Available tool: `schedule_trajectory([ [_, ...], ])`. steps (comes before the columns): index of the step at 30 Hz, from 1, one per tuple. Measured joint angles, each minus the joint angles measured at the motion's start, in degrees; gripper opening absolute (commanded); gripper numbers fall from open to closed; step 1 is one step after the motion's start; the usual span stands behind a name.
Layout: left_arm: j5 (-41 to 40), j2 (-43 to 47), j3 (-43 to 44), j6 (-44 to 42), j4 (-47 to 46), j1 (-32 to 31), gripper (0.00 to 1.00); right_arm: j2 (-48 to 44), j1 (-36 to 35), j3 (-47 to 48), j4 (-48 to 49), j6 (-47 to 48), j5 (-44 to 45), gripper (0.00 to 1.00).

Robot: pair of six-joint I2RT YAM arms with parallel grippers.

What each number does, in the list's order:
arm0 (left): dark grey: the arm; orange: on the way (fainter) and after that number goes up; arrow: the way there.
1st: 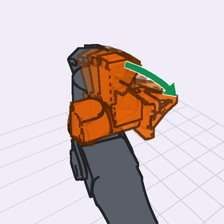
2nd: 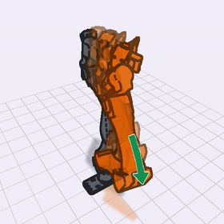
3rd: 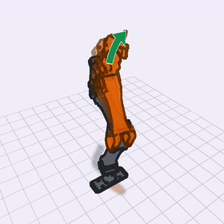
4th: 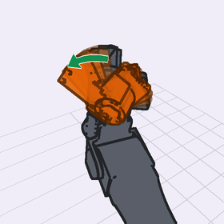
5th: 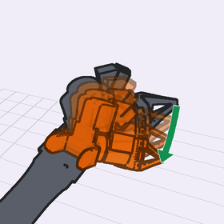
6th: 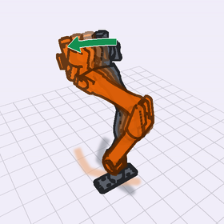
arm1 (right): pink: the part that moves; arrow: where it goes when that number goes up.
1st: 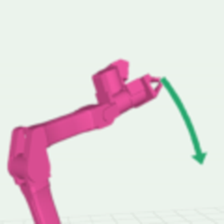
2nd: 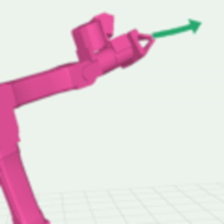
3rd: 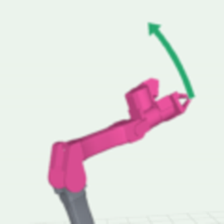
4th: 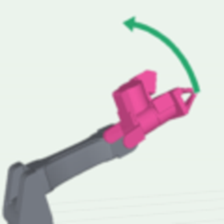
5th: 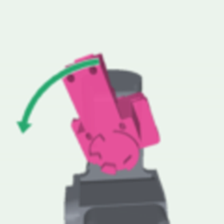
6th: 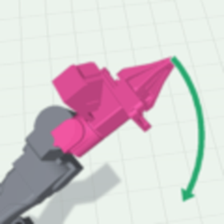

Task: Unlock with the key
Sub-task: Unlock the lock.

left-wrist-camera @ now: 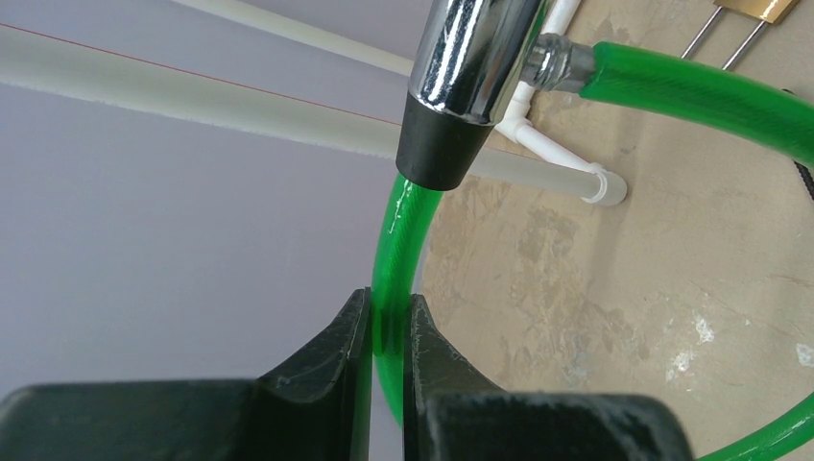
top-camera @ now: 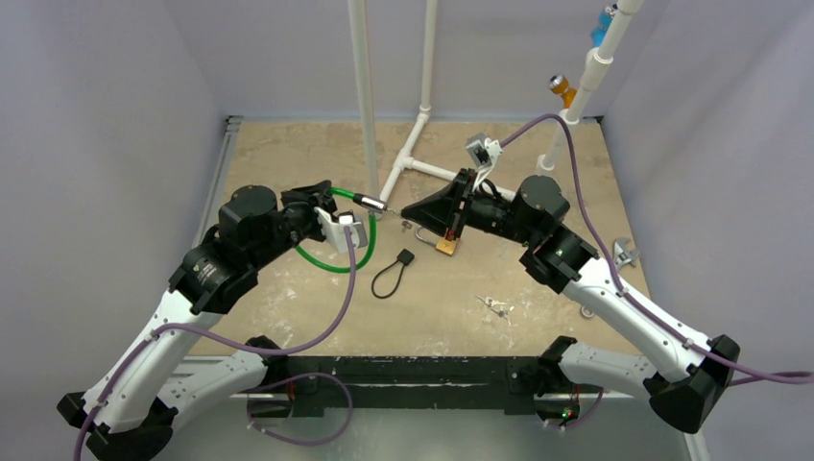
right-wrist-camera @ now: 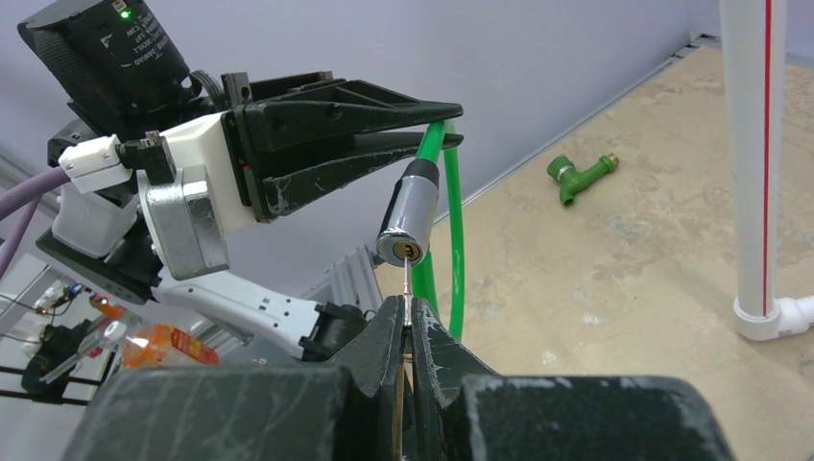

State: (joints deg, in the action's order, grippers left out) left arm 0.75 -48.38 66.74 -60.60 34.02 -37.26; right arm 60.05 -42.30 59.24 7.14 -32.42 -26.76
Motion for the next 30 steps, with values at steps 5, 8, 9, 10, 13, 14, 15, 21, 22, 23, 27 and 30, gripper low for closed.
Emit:
schedule_trajectory([
  [5, -0.4, 0.0, 0.0, 0.0, 0.0, 0.0, 0.00, 0.6, 0.0, 0.5, 0.2, 0.0, 0.0, 0.00],
  [8, -0.7, 0.0, 0.0, 0.0, 0.0, 0.0, 0.00, 0.9, 0.0, 0.6, 0.3, 0.0, 0.0, 0.00],
  [9, -0.8, 0.0, 0.0, 0.0, 0.0, 0.0, 0.00, 1.0, 0.0, 0.6, 0.3, -0.1, 0.0, 0.00],
  [10, -1.0, 0.0, 0.0, 0.0, 0.1, 0.0, 0.00, 1.2, 0.0, 0.6, 0.5, -0.2, 0.0, 0.00],
  [13, -1.5, 0.0, 0.0, 0.0, 0.4, 0.1, 0.00, 1.7, 0.0, 0.6, 0.8, -0.2, -0.1, 0.00],
  [14, -1.6, 0.0, 0.0, 0.0, 0.6, 0.1, 0.00, 1.9, 0.0, 0.6, 0.9, -0.2, -0.2, 0.00],
  [15, -1.7, 0.0, 0.1, 0.0, 0.9, 0.1, 0.00, 2.0, 0.0, 0.6, 0.9, -0.2, -0.2, 0.00],
  [21, -2.8, -0.1, 0.8, 0.0, 1.8, 0.1, 0.00, 2.6, -0.8, 0.6, 0.9, 0.0, 1.1, 0.00],
  [22, -2.9, -0.2, 0.9, 0.0, 1.9, 0.1, 0.00, 2.6, -1.4, 0.7, 0.9, 0.1, 2.0, 0.00],
  [23, -3.1, -0.2, 1.0, 0.0, 2.1, 0.2, 0.00, 2.6, -2.1, 0.7, 0.8, 0.2, 2.8, 0.00],
  [27, -3.8, -0.2, 1.2, 0.0, 2.7, 0.4, 0.00, 2.6, -4.7, 1.1, 0.2, 0.9, 6.4, 0.00],
  [30, -4.0, -0.2, 1.2, 0.0, 3.0, 0.5, 0.00, 2.6, -5.4, 1.2, 0.0, 1.1, 8.0, 0.00],
])
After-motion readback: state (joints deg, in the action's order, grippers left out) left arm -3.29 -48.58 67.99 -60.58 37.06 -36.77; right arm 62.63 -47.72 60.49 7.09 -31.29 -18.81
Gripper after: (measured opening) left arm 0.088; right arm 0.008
